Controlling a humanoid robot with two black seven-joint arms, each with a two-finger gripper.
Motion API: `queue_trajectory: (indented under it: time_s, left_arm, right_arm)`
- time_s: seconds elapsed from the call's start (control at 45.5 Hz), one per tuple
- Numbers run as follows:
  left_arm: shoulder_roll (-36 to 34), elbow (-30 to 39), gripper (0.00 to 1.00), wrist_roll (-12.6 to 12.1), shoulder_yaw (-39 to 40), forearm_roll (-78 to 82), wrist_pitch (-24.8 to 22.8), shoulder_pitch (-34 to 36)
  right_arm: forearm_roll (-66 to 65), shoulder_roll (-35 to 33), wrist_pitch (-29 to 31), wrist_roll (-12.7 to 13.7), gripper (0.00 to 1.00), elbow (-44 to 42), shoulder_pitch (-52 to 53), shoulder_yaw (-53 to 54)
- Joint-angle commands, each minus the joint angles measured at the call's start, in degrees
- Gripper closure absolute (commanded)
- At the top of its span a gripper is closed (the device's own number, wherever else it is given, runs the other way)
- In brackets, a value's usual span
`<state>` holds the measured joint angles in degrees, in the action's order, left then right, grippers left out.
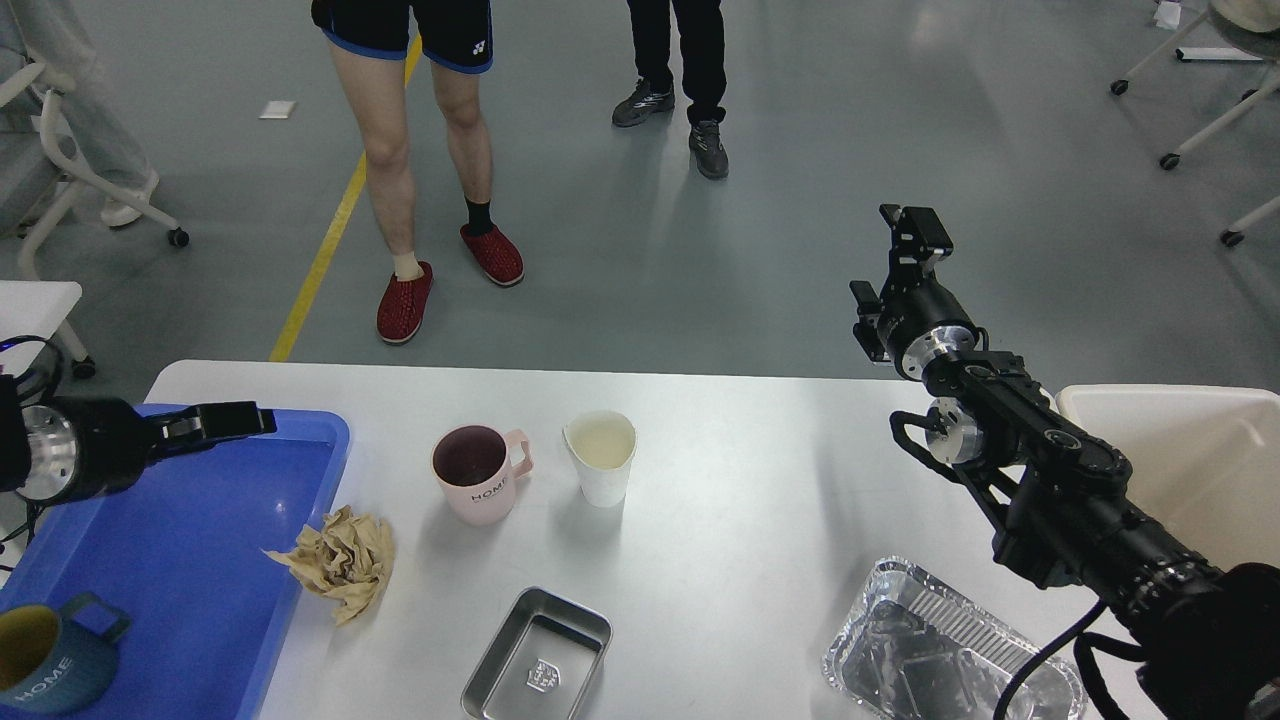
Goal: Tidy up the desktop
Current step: 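Move the left gripper toward the pink mug, then grasp the pink mug by its rim with the left gripper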
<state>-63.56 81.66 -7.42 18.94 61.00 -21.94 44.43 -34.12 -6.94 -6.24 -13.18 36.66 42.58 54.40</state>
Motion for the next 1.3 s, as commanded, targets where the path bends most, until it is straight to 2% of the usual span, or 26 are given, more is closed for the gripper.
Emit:
queue_trajectory:
  time_s: [0.0, 0.22, 0.461, 0.615, 0.966, 1.274]
  left_arm:
    - [8.6, -7.6, 0.12, -0.2, -1.3, 1.9, -1.4, 4.6]
    - [19.8, -15.2, 0.12, 0.4, -9.1, 1.8, -1.6, 12.3]
    - [26.6, -19.4, 0.12, -0.2, -12.2, 1.8, -1.7, 14.1]
    - [28.8, -20.4, 0.12, -0.5, -13.1, 1.8, -1.7, 14.4]
    - [31.7, -22.7, 0.12, -5.9, -15.6, 1.8, -1.5, 14.3]
    - [34.6, -24.8, 0.12, -6.1, -15.7, 1.8, -1.5, 13.5]
  right_arm:
    - [0.0, 0.1, -0.1, 0.0, 0.00, 0.0, -0.2, 0.1]
    - [0.0, 0.0, -0.1, 0.0, 0.00, 0.0, -0.1, 0.0]
    - [0.0, -0.4, -0.1, 0.0, 0.00, 0.1, -0.3, 0.1]
    - [0.0, -0.4, -0.1, 0.0, 0.00, 0.1, -0.4, 0.1]
    - [0.0, -0.4, -0.1, 0.0, 0.00, 0.1, -0.4, 0.1]
    - [0.0, -0.6, -0.1, -0.1, 0.00, 0.1, -0.5, 0.2]
